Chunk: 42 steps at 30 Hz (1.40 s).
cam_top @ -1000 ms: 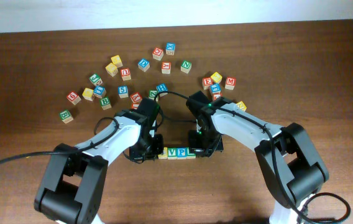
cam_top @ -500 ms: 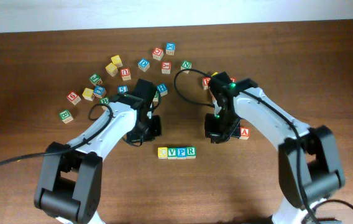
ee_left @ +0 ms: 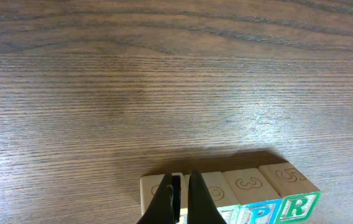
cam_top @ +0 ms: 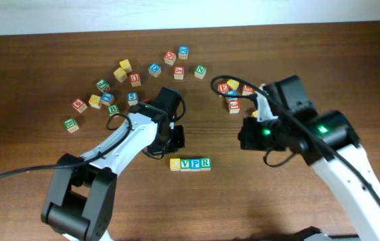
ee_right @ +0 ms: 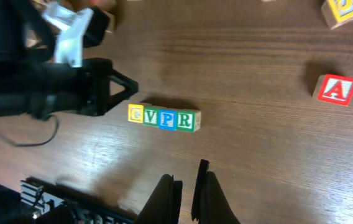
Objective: Spell out CVPR
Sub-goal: 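Raise both grippers away from the aligned C V P R row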
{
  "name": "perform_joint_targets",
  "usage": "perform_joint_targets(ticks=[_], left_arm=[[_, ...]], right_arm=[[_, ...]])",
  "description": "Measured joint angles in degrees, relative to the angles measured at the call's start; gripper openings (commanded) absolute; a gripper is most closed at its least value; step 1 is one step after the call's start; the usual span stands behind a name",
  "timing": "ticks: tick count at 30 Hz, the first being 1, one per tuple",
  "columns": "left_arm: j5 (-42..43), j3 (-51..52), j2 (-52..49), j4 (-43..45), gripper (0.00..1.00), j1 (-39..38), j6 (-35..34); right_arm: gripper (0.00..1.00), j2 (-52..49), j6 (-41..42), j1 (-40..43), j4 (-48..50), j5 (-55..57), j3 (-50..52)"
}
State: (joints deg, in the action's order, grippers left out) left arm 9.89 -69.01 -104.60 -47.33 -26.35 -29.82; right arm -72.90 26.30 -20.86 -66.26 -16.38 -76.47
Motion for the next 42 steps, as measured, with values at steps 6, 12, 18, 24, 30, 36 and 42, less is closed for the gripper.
perform_joint_targets(ticks=[6, 12, 18, 24, 30, 36, 42], left_arm=[[-0.72, 0.0, -0.04, -0.17, 0.0, -2.03, 0.0], [-4.68, 0.0, -0.7, -1.6, 0.0, -2.51, -1.14], [-6.32, 0.0, -0.87, -3.61, 0.0, -2.51, -2.38], [-5.29, 0.0, -0.9, -4.04, 0.0, -2.51, -2.6], [-4.09, 0.0, -0.9, -4.07, 0.0, -2.51, -2.56], [-4.07, 0.0, -0.9, -4.57, 0.0, -2.51, -2.56], [-3.87, 0.0, -0.9, -4.57, 0.0, -2.51, -2.54]], right_arm=[[0.04, 8.55, 0.04, 0.0, -1.2, 0.0, 0.0], [0.04, 8.57, 0.02, 0.0, -3.13, 0.0, 0.0], [0.04, 8.57, 0.04, 0.0, -3.82, 0.28, 0.0], [0.04, 8.57, 0.04, 0.0, -3.85, 0.9, 0.0], [0.04, 8.57, 0.04, 0.0, -4.02, 0.9, 0.0], [0.04, 8.57, 0.0, 0.0, -4.09, 0.9, 0.0], [0.04, 8.57, 0.04, 0.0, -4.09, 0.92, 0.0]])
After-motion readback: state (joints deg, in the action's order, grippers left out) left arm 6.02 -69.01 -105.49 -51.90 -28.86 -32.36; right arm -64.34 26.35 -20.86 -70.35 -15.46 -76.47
